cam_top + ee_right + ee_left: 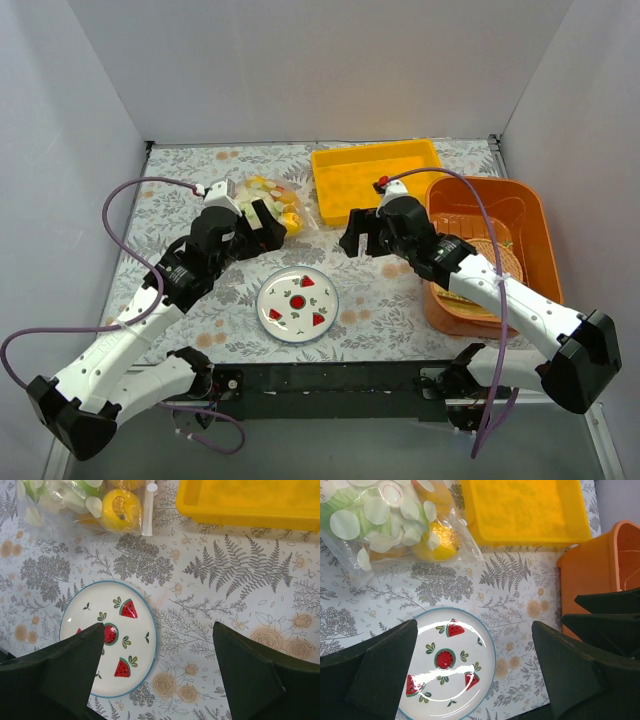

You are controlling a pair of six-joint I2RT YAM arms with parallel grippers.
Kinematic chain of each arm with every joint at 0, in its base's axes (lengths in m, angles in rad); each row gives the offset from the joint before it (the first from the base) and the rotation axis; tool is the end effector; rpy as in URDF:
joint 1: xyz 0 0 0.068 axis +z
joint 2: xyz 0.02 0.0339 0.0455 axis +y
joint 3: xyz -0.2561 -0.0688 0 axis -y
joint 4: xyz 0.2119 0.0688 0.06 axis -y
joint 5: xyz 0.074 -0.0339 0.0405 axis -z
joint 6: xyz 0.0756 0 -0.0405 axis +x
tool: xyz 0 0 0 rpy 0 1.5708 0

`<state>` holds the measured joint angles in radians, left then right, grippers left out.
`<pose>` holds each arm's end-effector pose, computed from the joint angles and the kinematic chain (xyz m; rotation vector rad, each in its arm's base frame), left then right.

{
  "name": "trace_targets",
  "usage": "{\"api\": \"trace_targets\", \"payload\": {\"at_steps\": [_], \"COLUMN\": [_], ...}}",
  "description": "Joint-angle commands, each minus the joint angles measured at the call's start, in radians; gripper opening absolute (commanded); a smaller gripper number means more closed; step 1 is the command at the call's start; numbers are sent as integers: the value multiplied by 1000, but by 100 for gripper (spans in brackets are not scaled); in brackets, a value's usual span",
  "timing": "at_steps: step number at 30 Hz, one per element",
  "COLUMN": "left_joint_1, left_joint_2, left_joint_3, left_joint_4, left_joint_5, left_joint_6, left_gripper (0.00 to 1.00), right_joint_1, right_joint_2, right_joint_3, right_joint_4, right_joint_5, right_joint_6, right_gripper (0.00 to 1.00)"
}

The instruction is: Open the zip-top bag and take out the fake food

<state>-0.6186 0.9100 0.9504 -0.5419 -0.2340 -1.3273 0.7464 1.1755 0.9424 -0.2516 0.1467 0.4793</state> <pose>0.1743 -0.1026 0.3133 -0.9048 2.0054 -0.9291 0.2080 0.1773 0.2900 -0.1877 2.0976 0.6040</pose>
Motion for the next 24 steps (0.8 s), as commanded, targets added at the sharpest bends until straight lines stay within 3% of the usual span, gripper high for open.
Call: {"api": "trace_targets", "payload": {"at_steps": [1,8,12,16,19,24], "left_joint_1": [-1,-1,13,65,121,190], "left_joint_2": [44,101,268,396,504,651], "left_joint_3": [102,200,324,434,519,582], "left_joint_4": [-64,-56,-105,-70,-43,8], "left_joint_5": [-33,-69,-142,-140,-125,-116], "left_joint_6": [11,42,10,7,13,30], "left_gripper": [98,98,98,98,94,77], "right_joint_1": [-1,-5,-24,-100,-130,-148], "right_joint_2": [67,245,355,473,548,677], "right_joint_3": [96,246,352,427,472,552], "right_joint_4": [89,95,98,138,173,184], "right_joint_5": [-58,-81,-125,-277,-335,-366], "right_joint_6": [-27,-50,-61,-15,21,64], "right_gripper": [96,95,93,89,87,83]}}
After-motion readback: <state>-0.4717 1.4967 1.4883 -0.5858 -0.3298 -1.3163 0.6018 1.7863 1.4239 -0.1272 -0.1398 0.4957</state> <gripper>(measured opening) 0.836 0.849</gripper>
